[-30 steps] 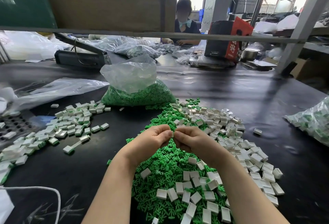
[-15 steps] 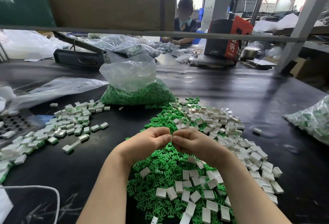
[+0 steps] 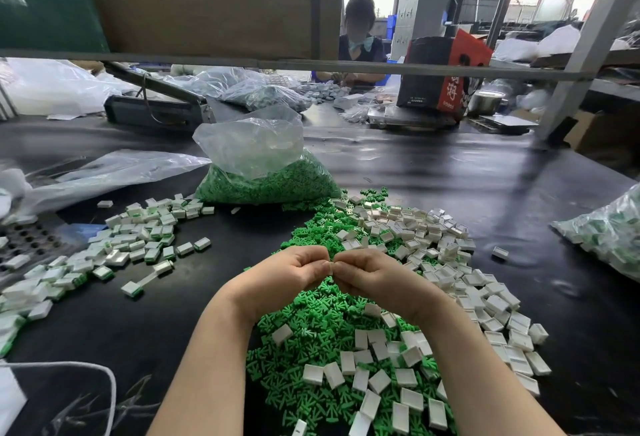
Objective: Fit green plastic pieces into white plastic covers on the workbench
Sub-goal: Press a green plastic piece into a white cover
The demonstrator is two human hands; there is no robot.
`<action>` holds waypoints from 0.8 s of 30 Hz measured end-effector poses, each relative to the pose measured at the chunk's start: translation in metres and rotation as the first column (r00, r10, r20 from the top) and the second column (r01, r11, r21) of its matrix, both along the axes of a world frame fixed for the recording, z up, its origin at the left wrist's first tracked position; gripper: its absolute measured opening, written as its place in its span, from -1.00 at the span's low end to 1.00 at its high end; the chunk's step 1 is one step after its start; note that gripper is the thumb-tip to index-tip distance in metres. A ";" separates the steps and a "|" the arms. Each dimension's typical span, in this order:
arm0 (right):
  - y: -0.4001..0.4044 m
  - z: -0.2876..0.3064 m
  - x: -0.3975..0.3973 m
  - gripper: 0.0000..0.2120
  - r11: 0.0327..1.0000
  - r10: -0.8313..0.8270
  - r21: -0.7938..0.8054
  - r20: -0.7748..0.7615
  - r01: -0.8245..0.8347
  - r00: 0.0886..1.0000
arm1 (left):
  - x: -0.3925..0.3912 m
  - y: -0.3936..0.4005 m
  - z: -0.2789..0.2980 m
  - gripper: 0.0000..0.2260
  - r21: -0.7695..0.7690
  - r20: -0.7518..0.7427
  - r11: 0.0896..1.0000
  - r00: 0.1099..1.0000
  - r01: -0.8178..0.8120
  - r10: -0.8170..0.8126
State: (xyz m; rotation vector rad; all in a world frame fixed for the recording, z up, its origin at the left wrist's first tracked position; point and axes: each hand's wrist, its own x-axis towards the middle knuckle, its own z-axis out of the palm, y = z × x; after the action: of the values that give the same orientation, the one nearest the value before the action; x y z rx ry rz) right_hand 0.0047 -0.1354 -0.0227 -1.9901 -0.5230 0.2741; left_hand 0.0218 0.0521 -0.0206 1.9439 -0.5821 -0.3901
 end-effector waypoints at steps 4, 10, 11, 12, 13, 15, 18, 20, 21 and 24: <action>0.002 0.005 0.000 -0.70 0.999 -0.025 0.031 0.041 0.023 0.999 | -0.001 0.000 0.002 -0.77 -0.066 0.013 0.997 0.999 -0.049 0.050; -0.004 0.005 -0.003 -0.70 0.983 -0.062 0.171 -0.042 0.069 0.997 | -0.002 -0.005 0.005 -0.84 -0.073 0.075 0.992 0.991 -0.104 0.109; -0.004 0.004 -0.003 -0.70 0.981 -0.066 0.178 -0.044 0.073 0.997 | -0.002 -0.005 0.006 -0.87 -0.079 0.096 0.989 0.986 -0.125 0.133; -0.003 0.004 -0.003 -0.70 0.980 -0.071 0.184 -0.045 0.078 0.996 | -0.001 -0.005 0.007 -0.89 -0.105 0.105 0.982 0.981 -0.154 0.165; -0.002 0.003 -0.002 -0.70 0.977 -0.076 0.197 -0.049 0.084 0.996 | -0.001 -0.005 0.007 -0.90 -0.141 0.105 0.973 0.975 -0.180 0.196; 0.000 0.003 -0.002 -0.68 0.963 -0.086 0.250 -0.074 0.102 0.994 | -0.002 -0.006 0.009 -0.91 -0.190 0.111 0.960 0.967 -0.205 0.228; 0.000 0.003 -0.002 -0.57 0.920 -0.082 0.362 -0.193 0.148 0.978 | -0.002 -0.010 0.010 -0.91 -0.248 0.106 0.940 0.958 -0.235 0.268; 0.001 0.003 0.000 -0.46 0.898 -0.037 0.406 -0.312 0.168 0.949 | 0.000 -0.011 0.009 -0.91 -0.276 0.106 0.923 0.946 -0.267 0.305; 0.001 0.002 0.001 -0.41 0.896 -0.014 0.410 -0.357 0.170 0.934 | 0.000 -0.012 0.009 -0.91 -0.286 0.103 0.919 0.944 -0.273 0.312; 0.006 -0.001 0.004 -0.35 0.884 0.020 0.432 -0.419 0.180 0.908 | 0.000 -0.014 0.008 -0.91 -0.314 0.068 0.909 0.949 -0.273 0.308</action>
State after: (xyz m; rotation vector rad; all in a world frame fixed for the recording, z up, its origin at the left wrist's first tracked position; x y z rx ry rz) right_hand 0.0085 -0.1294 -0.0239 -1.4261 -0.2001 0.4596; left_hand 0.0220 0.0379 -0.0121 1.7288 -0.3885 0.0041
